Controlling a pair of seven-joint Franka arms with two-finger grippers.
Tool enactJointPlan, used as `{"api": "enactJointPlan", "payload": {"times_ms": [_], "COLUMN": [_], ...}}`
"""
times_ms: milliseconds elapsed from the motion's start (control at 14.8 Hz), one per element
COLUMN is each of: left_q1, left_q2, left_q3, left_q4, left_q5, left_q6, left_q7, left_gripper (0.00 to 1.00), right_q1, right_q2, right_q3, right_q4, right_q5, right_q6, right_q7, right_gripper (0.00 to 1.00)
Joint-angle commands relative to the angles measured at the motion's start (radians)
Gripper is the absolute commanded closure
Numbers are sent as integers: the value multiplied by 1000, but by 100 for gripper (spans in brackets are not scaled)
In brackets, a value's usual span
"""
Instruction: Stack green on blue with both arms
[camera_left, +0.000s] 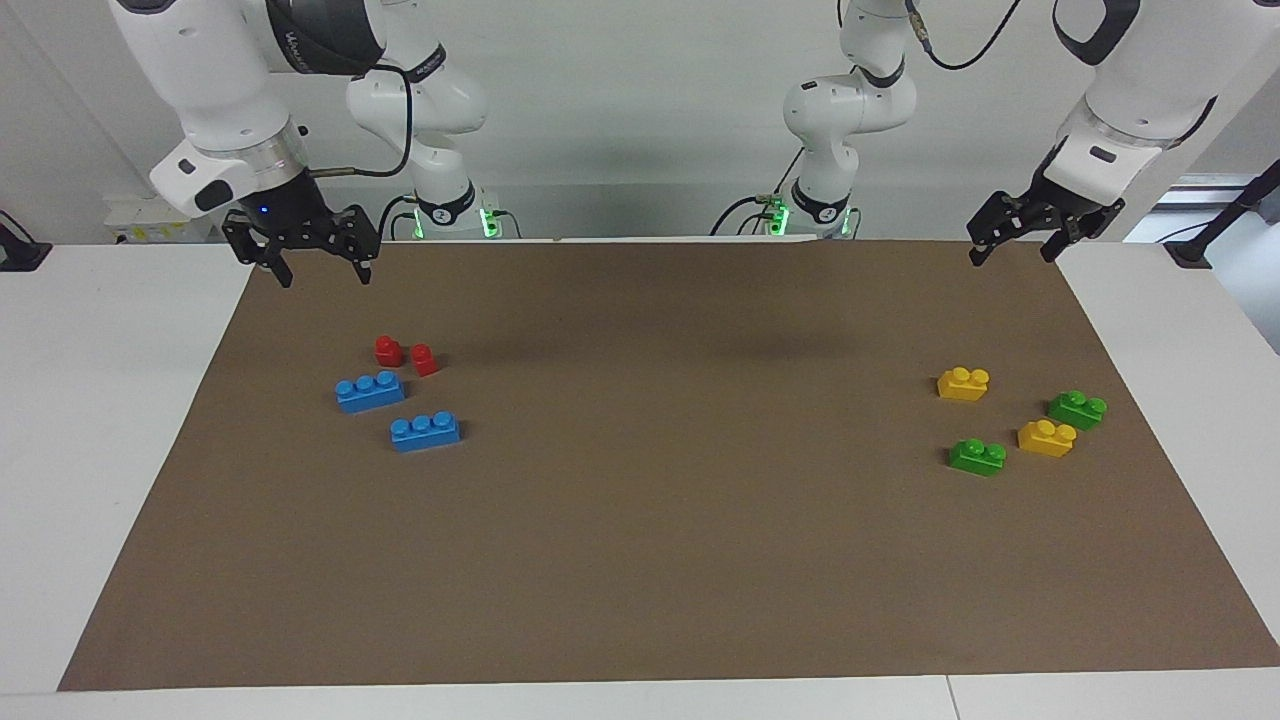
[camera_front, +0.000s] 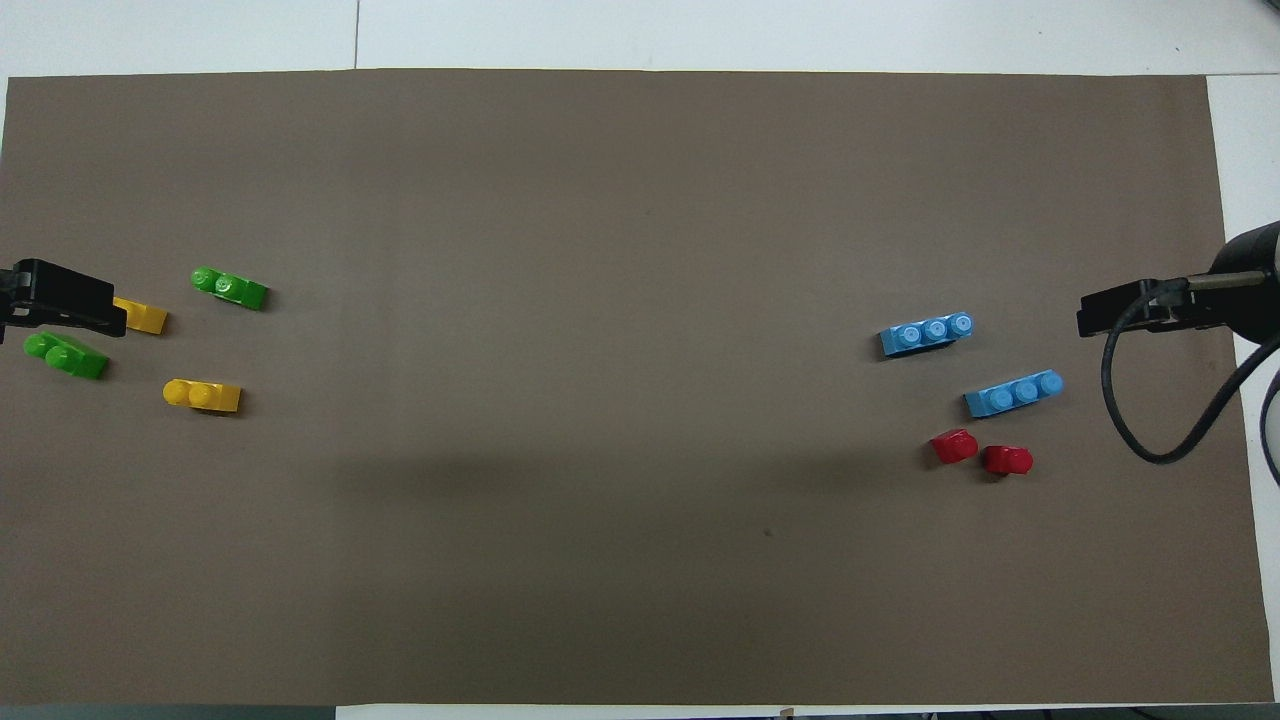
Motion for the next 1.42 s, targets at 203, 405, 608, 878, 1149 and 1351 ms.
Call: {"api": "enactJointPlan", "payload": {"times_ms": [203, 405, 608, 878, 1149, 1351], "left_q1": [-3, -3, -3, 3, 7, 9], "left_q2": [-26, -26, -26, -40, -68, -69], "left_q3": [0, 0, 1, 3, 1, 0], "left_q4": [-26, -28, -29, -63, -129, -161], "left_q5": [18, 18, 18, 16, 15, 10], "left_q6": [10, 10, 11, 51, 109, 151], "left_q7": [7, 4, 2, -1, -180, -282], "left_gripper": [0, 0, 0, 0, 0, 0], "right_q1": [-20, -21, -20, -20, -18, -21], "right_q2": [-15, -15, -14, -12, -14, -12], "right_q3": [0, 1, 0, 1, 0, -2], "right_q4": [-15, -13, -10, -8, -15, -18], "right_q5": [21, 21, 21, 21, 7, 2], "right_q6": [-9, -9, 4, 5, 22, 63], "right_q7": [-26, -26, 21, 80, 95, 105], "right_gripper": [0, 0, 0, 0, 0, 0]}}
